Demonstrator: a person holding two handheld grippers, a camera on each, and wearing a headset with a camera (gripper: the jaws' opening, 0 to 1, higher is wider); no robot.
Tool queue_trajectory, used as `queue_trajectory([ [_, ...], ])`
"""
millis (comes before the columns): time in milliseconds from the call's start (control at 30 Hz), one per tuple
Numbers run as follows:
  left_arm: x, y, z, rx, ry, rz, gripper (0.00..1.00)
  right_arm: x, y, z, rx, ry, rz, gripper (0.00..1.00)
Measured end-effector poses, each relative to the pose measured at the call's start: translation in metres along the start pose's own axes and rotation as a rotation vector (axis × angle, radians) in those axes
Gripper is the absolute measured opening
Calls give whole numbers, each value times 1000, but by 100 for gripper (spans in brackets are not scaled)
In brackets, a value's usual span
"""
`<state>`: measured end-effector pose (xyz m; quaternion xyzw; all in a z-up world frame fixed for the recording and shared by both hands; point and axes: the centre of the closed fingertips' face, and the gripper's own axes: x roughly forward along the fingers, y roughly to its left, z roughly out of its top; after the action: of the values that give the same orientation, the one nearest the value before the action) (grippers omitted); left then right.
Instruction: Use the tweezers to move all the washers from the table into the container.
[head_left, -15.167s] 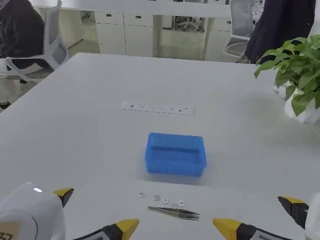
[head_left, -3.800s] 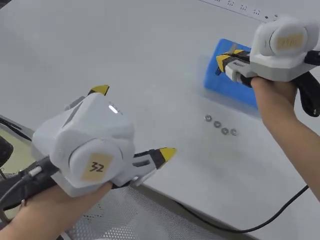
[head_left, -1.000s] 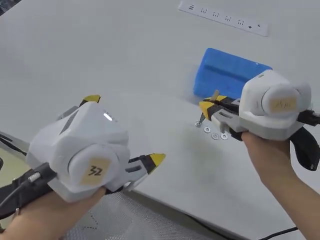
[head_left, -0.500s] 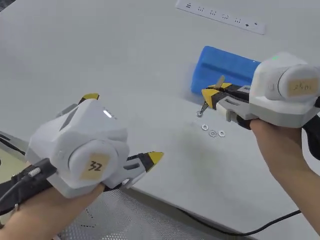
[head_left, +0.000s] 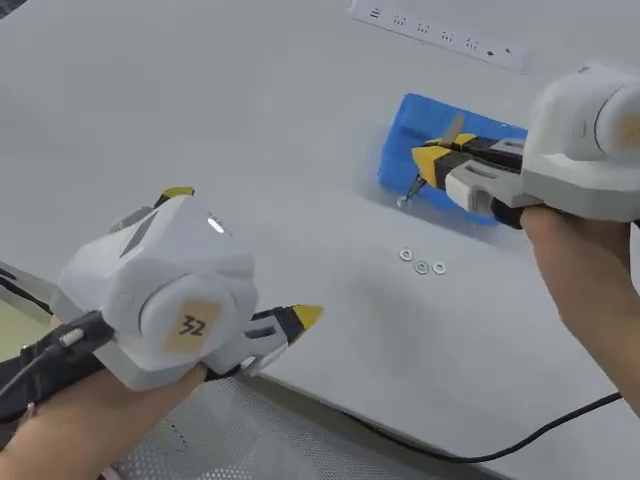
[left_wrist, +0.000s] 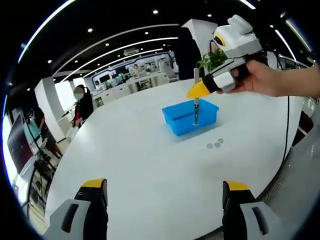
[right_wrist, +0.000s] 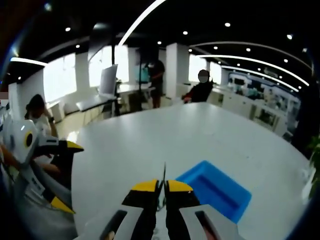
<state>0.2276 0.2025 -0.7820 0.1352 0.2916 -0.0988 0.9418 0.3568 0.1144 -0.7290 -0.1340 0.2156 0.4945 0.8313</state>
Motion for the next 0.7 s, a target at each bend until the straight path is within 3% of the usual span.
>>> queue_trajectory([
  [267, 0, 1, -1, 9, 3, 3, 98, 0, -9, 8, -2, -14, -17, 2],
  [567, -1, -1, -1, 12, 6, -3, 98, 8, -40, 22, 15, -57, -83, 2],
  [700, 0, -2, -1, 10, 10, -6, 97, 9, -53, 27, 28, -78, -136, 2],
])
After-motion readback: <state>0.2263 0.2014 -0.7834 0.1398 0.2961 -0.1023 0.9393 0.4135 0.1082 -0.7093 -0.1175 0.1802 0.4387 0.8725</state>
